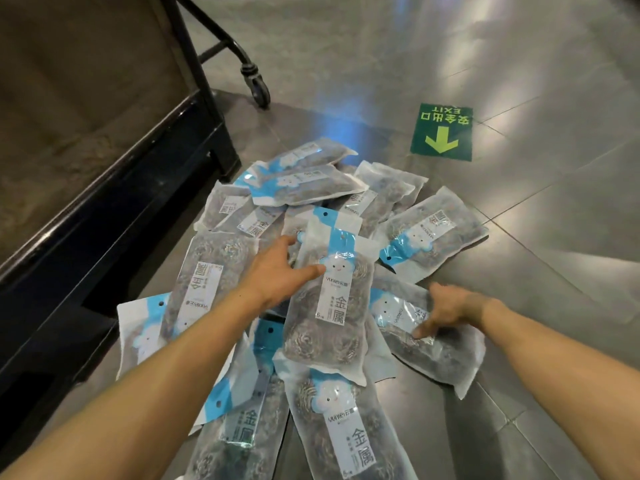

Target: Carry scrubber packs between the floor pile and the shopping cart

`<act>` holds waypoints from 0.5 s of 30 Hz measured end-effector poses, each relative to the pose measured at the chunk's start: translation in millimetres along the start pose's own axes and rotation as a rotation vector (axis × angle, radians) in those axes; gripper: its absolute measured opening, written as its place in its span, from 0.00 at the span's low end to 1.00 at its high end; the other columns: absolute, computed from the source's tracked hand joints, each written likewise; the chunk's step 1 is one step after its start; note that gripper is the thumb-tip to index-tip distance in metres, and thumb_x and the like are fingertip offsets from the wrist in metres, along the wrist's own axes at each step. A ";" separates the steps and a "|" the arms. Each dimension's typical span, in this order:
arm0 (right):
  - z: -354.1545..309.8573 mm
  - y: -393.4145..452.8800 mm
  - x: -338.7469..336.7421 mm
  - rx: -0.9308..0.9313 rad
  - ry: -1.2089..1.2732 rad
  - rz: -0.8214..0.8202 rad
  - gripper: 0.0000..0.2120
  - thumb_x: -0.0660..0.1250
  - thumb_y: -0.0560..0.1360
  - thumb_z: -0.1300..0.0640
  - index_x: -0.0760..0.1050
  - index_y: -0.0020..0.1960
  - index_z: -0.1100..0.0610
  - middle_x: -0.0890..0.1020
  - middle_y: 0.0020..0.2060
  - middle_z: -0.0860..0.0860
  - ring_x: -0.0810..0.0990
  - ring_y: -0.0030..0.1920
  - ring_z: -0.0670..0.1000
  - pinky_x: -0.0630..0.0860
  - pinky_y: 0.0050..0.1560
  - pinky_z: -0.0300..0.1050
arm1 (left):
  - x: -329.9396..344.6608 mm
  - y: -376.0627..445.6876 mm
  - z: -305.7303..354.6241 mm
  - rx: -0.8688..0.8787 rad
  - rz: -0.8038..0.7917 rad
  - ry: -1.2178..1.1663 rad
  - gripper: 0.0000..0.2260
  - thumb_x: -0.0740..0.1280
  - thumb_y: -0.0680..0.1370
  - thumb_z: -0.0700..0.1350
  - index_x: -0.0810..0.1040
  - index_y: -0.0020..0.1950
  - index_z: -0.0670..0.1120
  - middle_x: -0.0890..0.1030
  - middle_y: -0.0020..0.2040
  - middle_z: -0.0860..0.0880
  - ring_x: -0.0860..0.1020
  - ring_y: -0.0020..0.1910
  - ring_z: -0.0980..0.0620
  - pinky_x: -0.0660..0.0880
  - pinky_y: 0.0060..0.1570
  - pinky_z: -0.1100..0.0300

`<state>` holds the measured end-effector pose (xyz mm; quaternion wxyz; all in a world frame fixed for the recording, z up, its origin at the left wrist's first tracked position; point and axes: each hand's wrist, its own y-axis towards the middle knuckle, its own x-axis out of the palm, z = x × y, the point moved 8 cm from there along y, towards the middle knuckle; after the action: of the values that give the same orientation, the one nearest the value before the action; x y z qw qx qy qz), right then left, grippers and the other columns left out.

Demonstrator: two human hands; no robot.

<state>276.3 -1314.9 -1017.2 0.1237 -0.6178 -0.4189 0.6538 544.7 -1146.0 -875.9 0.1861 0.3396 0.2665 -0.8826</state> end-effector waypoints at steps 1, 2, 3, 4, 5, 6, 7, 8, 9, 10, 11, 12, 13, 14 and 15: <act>1.0 -0.7 3.8 -0.004 0.032 -0.031 0.46 0.82 0.57 0.34 0.69 0.67 0.53 0.78 0.65 0.52 0.77 0.59 0.54 0.75 0.65 0.51 | 6.1 1.4 -5.1 -0.041 -0.022 -0.017 0.35 0.76 0.75 0.55 0.66 0.77 0.47 0.76 0.69 0.45 0.77 0.66 0.45 0.75 0.65 0.51; 2.1 -1.1 6.4 -0.007 0.062 -0.052 0.43 0.84 0.57 0.36 0.72 0.63 0.55 0.81 0.61 0.51 0.79 0.55 0.53 0.76 0.62 0.49 | 12.5 2.3 -9.7 -0.081 -0.042 -0.034 0.33 0.77 0.74 0.55 0.67 0.74 0.47 0.77 0.65 0.46 0.78 0.63 0.45 0.77 0.61 0.52; 2.4 -2.0 7.5 -0.020 0.101 -0.061 0.40 0.85 0.57 0.38 0.76 0.60 0.56 0.84 0.56 0.50 0.81 0.53 0.52 0.78 0.60 0.48 | 18.6 3.7 -14.5 -0.127 -0.053 -0.052 0.29 0.78 0.74 0.54 0.69 0.69 0.48 0.78 0.61 0.48 0.80 0.59 0.46 0.79 0.56 0.53; 1.6 -5.7 7.5 -0.036 0.157 -0.071 0.37 0.86 0.55 0.39 0.79 0.56 0.56 0.86 0.52 0.50 0.83 0.51 0.52 0.80 0.59 0.49 | 23.8 5.4 -19.5 -0.166 -0.057 -0.080 0.25 0.79 0.72 0.53 0.70 0.61 0.49 0.79 0.58 0.49 0.81 0.55 0.47 0.80 0.52 0.54; 1.5 -7.8 8.7 -0.053 0.232 -0.089 0.36 0.86 0.52 0.41 0.82 0.53 0.57 0.87 0.48 0.50 0.86 0.49 0.53 0.82 0.58 0.50 | 28.7 7.2 -24.8 -0.202 -0.059 -0.109 0.23 0.81 0.71 0.52 0.70 0.55 0.50 0.80 0.55 0.49 0.82 0.53 0.48 0.81 0.50 0.53; 2.3 -11.0 9.6 -0.059 0.308 -0.112 0.35 0.86 0.49 0.42 0.84 0.51 0.57 0.88 0.45 0.51 0.87 0.48 0.54 0.83 0.56 0.53 | 33.2 8.6 -27.5 -0.224 -0.064 -0.153 0.22 0.82 0.69 0.52 0.72 0.51 0.49 0.82 0.53 0.49 0.83 0.51 0.48 0.82 0.50 0.52; 4.8 -12.3 11.5 -0.056 0.378 -0.134 0.35 0.85 0.47 0.43 0.85 0.50 0.58 0.89 0.44 0.52 0.88 0.47 0.55 0.84 0.55 0.55 | 38.1 11.5 -29.0 -0.234 -0.076 -0.186 0.22 0.83 0.67 0.51 0.75 0.51 0.49 0.84 0.51 0.48 0.84 0.50 0.48 0.83 0.51 0.50; 7.9 -13.7 13.3 -0.048 0.430 -0.143 0.35 0.85 0.47 0.45 0.85 0.50 0.59 0.89 0.44 0.53 0.88 0.47 0.56 0.84 0.54 0.57 | 42.4 12.8 -28.2 -0.237 -0.085 -0.210 0.21 0.84 0.64 0.51 0.79 0.51 0.49 0.86 0.50 0.49 0.85 0.50 0.48 0.83 0.54 0.49; 10.4 -14.2 13.5 -0.050 0.474 -0.128 0.36 0.85 0.46 0.45 0.85 0.50 0.59 0.89 0.44 0.54 0.88 0.47 0.57 0.84 0.54 0.57 | 46.0 15.3 -28.6 -0.246 -0.083 -0.214 0.22 0.85 0.62 0.51 0.83 0.51 0.50 0.87 0.49 0.50 0.85 0.50 0.48 0.82 0.56 0.48; 12.9 -14.2 12.6 -0.052 0.507 -0.095 0.37 0.85 0.45 0.44 0.84 0.51 0.59 0.89 0.44 0.54 0.88 0.47 0.57 0.84 0.55 0.57 | 49.2 17.5 -29.4 -0.263 -0.074 -0.208 0.24 0.86 0.59 0.52 0.84 0.51 0.50 0.87 0.48 0.51 0.85 0.50 0.48 0.82 0.57 0.49; 15.0 -14.5 11.0 -0.045 0.542 -0.058 0.38 0.85 0.45 0.43 0.84 0.51 0.58 0.88 0.45 0.54 0.87 0.47 0.57 0.83 0.55 0.57 | 54.8 24.0 -34.6 -0.280 -0.058 -0.211 0.29 0.86 0.54 0.54 0.84 0.51 0.50 0.87 0.48 0.51 0.84 0.50 0.48 0.81 0.57 0.49; 13.7 -18.9 7.0 -0.044 0.591 -0.026 0.36 0.86 0.48 0.44 0.83 0.52 0.58 0.88 0.45 0.54 0.87 0.48 0.57 0.83 0.56 0.57 | 61.8 30.6 -39.9 -0.295 -0.053 -0.216 0.34 0.85 0.49 0.57 0.83 0.52 0.49 0.87 0.49 0.51 0.84 0.51 0.47 0.81 0.56 0.49; 13.0 -21.1 3.1 -0.040 0.652 -0.001 0.31 0.86 0.53 0.47 0.83 0.52 0.58 0.88 0.45 0.54 0.87 0.48 0.57 0.83 0.57 0.57 | 68.5 35.2 -41.0 -0.298 -0.049 -0.231 0.38 0.84 0.44 0.58 0.83 0.52 0.49 0.87 0.49 0.50 0.85 0.50 0.47 0.82 0.56 0.48; 12.7 -25.8 -2.6 -0.028 0.702 0.026 0.27 0.86 0.58 0.50 0.83 0.52 0.58 0.88 0.45 0.54 0.87 0.48 0.57 0.82 0.58 0.56 | 75.1 39.8 -42.8 -0.306 -0.050 -0.249 0.39 0.84 0.44 0.58 0.83 0.52 0.48 0.87 0.50 0.49 0.85 0.49 0.46 0.82 0.55 0.48; 13.5 -30.1 -8.0 -0.011 0.740 0.051 0.24 0.85 0.62 0.51 0.83 0.53 0.58 0.88 0.45 0.55 0.87 0.47 0.57 0.82 0.57 0.55 | 76.0 34.6 -32.4 -0.299 -0.056 -0.266 0.35 0.85 0.47 0.55 0.83 0.52 0.47 0.87 0.50 0.48 0.85 0.49 0.46 0.82 0.55 0.49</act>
<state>254.9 -1307.1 -992.1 0.2474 -0.8233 -0.3338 0.3866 525.4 -1165.2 -961.2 0.2435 0.1812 0.3769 -0.8751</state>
